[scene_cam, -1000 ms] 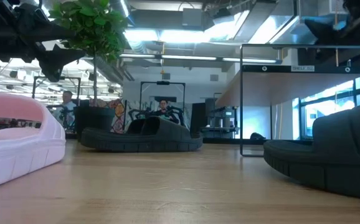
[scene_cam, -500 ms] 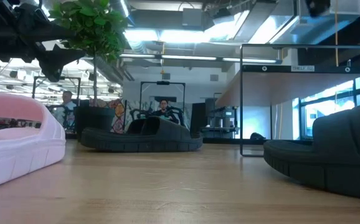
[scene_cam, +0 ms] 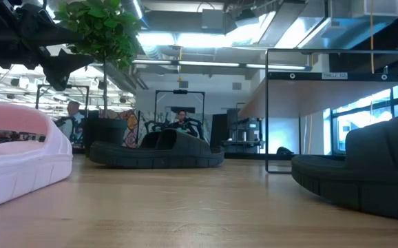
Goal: Pick and place slides into the shelf
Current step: Put the black slide on the shelf
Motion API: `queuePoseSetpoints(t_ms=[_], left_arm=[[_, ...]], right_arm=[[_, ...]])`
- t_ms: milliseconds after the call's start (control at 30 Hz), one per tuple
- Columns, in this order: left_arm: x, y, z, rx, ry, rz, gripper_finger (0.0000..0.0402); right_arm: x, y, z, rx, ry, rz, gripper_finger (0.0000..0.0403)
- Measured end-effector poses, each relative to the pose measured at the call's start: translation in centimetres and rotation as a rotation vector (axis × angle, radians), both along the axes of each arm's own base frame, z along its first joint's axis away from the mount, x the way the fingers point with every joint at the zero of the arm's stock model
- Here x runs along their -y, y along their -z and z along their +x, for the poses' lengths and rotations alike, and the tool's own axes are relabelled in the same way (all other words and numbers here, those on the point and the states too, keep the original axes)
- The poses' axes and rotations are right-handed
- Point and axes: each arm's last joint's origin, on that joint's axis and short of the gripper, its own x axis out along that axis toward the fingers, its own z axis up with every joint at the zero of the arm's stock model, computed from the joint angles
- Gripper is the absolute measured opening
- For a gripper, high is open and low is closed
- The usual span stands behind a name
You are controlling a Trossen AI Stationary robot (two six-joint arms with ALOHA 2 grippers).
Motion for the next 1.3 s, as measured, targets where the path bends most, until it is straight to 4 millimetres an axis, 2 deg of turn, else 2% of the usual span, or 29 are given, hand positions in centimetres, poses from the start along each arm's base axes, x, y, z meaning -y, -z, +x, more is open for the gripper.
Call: queuePoseSetpoints(t_ms=[167, 367, 667, 1000, 1300], left_arm=[[0.0, 0.0, 0.0, 0.0, 0.0, 0.0, 0.0223], [0.0, 0.0, 0.0, 0.0, 0.0, 0.0, 0.0223], [0.0, 0.0, 0.0, 0.0, 0.0, 0.0, 0.0223], [0.0, 0.0, 0.0, 0.0, 0.0, 0.0, 0.0223], [0.0, 0.0, 0.0, 0.0, 0.0, 0.0, 0.0223]], right_arm=[[-2.6, 0.9, 0.9, -0.159, 0.065, 0.012, 0.0289], [-5.0, 4.8, 1.1, -0.408, 0.194, 0.023, 0.0289], [-9.6, 9.7, 1.9, -0.591, 0.091, -0.1, 0.0289], [-12.0, 14.7, 3.2, -0.724, -0.003, -0.301, 0.0289], [-12.8, 17.0, 4.0, -0.781, 0.044, -0.329, 0.0289]])
